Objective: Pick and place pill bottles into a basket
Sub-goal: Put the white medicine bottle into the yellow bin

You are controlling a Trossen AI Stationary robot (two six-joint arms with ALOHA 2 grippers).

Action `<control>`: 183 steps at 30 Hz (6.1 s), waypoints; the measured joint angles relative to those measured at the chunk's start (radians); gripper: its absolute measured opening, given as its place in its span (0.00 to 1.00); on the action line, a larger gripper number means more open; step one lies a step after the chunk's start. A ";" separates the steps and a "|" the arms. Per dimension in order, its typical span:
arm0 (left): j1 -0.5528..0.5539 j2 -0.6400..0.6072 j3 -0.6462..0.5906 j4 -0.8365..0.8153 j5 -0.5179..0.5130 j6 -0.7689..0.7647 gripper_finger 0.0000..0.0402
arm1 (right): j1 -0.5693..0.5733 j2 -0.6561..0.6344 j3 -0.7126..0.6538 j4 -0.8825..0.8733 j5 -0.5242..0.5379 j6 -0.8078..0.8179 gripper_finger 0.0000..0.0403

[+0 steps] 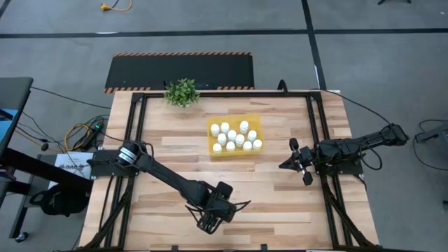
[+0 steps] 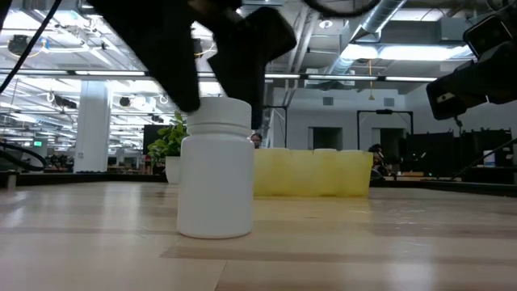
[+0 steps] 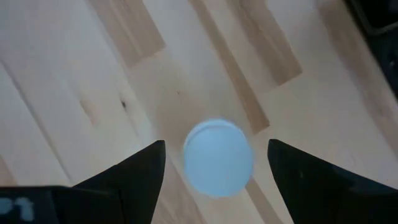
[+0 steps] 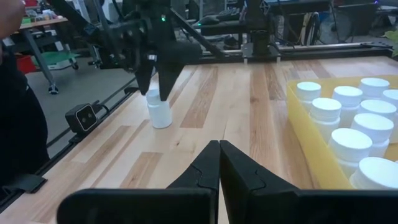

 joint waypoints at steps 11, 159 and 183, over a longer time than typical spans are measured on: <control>0.000 0.019 -0.007 -0.002 0.010 -0.014 0.68 | 0.000 0.000 0.000 0.000 0.000 0.000 0.00; 0.869 0.050 0.089 0.060 0.160 0.404 0.44 | 0.000 0.000 0.000 0.000 0.000 0.000 0.00; 0.862 0.090 0.090 0.081 0.176 0.409 0.49 | 0.000 0.000 0.000 -0.001 0.000 0.000 0.00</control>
